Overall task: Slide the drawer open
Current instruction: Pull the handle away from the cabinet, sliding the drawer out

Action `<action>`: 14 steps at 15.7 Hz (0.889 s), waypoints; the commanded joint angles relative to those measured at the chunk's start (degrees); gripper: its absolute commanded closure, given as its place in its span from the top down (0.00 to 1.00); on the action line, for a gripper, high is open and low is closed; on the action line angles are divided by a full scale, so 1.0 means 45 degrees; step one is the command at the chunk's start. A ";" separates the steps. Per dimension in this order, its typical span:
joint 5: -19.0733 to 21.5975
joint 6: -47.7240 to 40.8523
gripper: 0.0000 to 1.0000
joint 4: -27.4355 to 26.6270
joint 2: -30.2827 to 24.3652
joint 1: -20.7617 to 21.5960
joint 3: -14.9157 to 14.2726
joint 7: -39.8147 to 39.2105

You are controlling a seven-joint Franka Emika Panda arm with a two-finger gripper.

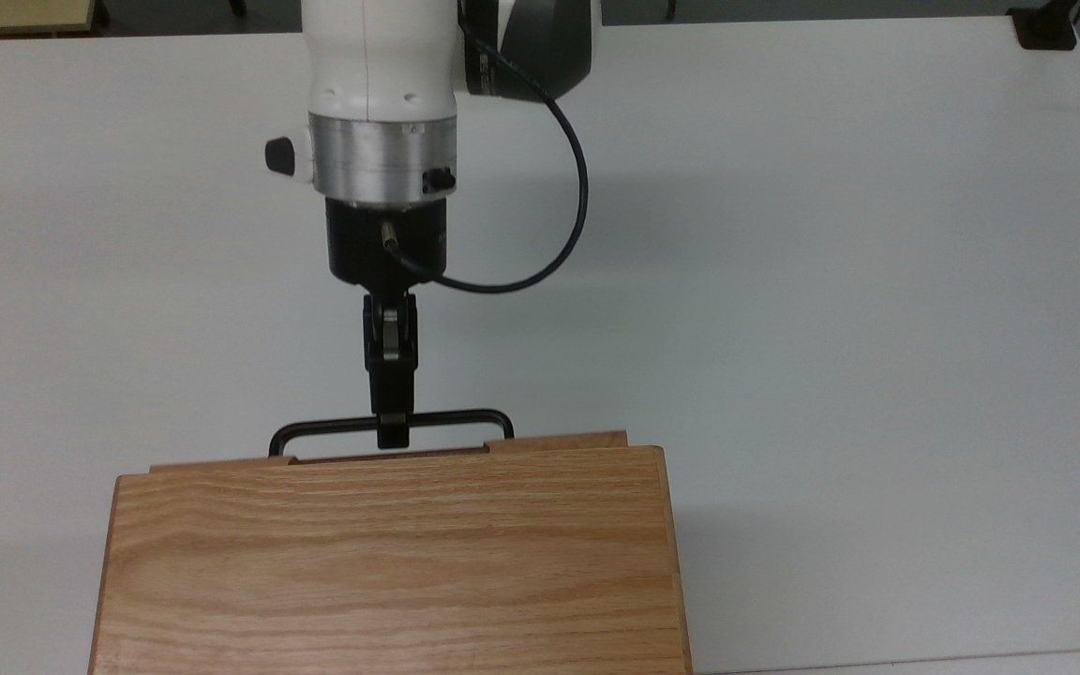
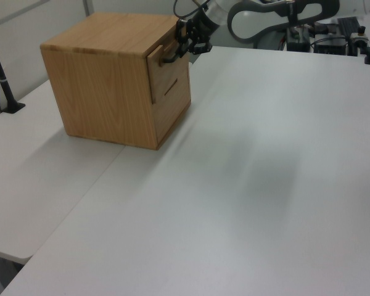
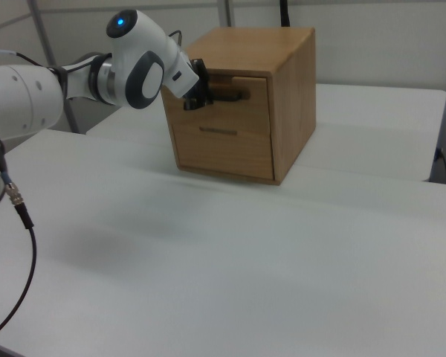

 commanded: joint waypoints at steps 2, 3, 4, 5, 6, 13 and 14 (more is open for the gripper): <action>-0.0128 -0.0038 0.00 -0.4163 -0.3807 0.0245 0.0032 -0.1594; -0.0108 -0.0097 0.00 -0.4671 -0.4335 0.0245 0.0032 -0.1769; -0.0069 -0.0175 0.00 -0.5140 -0.4843 0.0226 0.0032 -0.1945; -0.0069 -0.0272 0.00 -0.5629 -0.5331 0.0226 0.0032 -0.2121; -0.0069 -0.0486 0.00 -0.6097 -0.5858 0.0226 0.0032 -0.2355; 0.0107 -0.2419 0.01 -0.8014 -0.8165 0.0109 0.0032 -0.3683; 0.0107 -0.2712 0.01 -0.8152 -0.8381 0.0089 0.0032 -0.3859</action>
